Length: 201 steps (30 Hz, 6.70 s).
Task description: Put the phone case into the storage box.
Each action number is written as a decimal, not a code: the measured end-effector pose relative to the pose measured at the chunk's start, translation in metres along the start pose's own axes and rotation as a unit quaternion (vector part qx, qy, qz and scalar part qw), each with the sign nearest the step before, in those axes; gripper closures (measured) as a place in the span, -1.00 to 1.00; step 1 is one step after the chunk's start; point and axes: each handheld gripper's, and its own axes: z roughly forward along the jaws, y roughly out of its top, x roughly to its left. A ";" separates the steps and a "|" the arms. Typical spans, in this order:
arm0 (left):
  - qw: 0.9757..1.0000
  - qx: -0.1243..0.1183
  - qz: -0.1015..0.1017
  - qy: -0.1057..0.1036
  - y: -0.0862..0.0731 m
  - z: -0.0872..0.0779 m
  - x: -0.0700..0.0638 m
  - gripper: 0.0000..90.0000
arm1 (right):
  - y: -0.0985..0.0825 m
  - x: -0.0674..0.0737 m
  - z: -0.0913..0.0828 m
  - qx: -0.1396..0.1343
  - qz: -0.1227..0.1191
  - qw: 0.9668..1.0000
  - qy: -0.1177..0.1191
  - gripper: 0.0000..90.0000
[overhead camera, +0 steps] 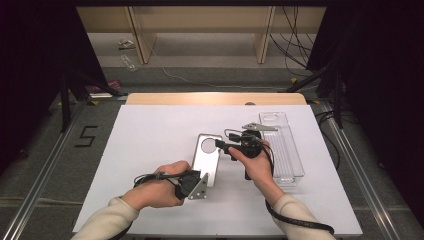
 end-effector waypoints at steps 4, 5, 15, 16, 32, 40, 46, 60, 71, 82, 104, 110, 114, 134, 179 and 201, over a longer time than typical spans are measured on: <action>1.000 0.000 -0.002 0.000 -0.001 0.000 0.000 0.97 | -0.003 -0.001 0.002 0.008 0.002 1.000 0.001 -0.23; 1.000 0.000 -0.002 -0.001 0.000 0.000 0.000 0.96 | -0.003 -0.002 0.002 0.008 0.005 1.000 0.002 -0.21; 1.000 -0.001 -0.002 -0.003 0.000 0.000 -0.001 0.97 | -0.006 -0.002 0.004 0.022 0.001 1.000 0.010 0.05; 1.000 -0.002 -0.002 -0.001 0.000 0.000 -0.001 0.97 | -0.006 -0.001 0.004 0.022 0.001 1.000 0.010 0.08; 1.000 -0.004 0.002 0.003 0.002 0.000 -0.001 0.96 | -0.006 -0.002 0.002 0.036 0.021 0.999 0.023 0.36; 1.000 -0.002 0.004 0.000 0.003 0.002 -0.003 0.96 | -0.005 -0.002 0.001 0.040 0.035 0.998 0.030 0.45; 1.000 0.000 0.010 0.004 0.002 0.006 -0.003 0.96 | -0.001 0.004 -0.003 0.040 0.034 0.998 0.028 0.54; 1.000 0.003 0.007 0.004 0.000 0.014 -0.004 0.96 | 0.007 0.018 -0.012 0.028 0.063 0.997 0.036 0.77; 0.998 -0.042 -0.049 0.007 -0.009 0.008 0.002 0.75 | 0.017 0.022 -0.023 0.003 0.061 0.997 0.040 0.86; 0.959 -0.188 -0.215 0.004 -0.034 -0.012 0.014 0.19 | 0.031 0.016 -0.041 -0.030 0.042 0.998 0.020 0.86; 0.878 -0.255 -0.397 0.083 -0.070 -0.024 0.003 -0.52 | 0.040 0.014 -0.051 -0.044 0.021 0.999 0.003 0.85; 0.865 -0.257 -0.418 0.109 -0.075 -0.028 0.000 -0.66 | 0.041 0.014 -0.052 -0.045 0.019 0.999 0.002 0.85; 0.861 -0.250 -0.427 0.121 -0.079 -0.029 -0.002 -0.70 | 0.042 0.014 -0.054 -0.046 0.017 0.999 0.000 0.85; 0.857 -0.223 -0.442 0.145 -0.093 -0.029 -0.010 -0.84 | 0.047 0.013 -0.058 -0.048 -0.004 0.999 -0.008 0.85; 0.852 -0.213 -0.452 0.159 -0.103 -0.030 -0.014 -0.82 | 0.065 -0.004 -0.088 -0.086 -0.018 0.995 -0.041 0.85; 0.854 -0.208 -0.448 0.163 -0.103 -0.030 -0.014 -0.82 | 0.069 -0.015 -0.097 -0.094 -0.009 0.994 -0.052 0.85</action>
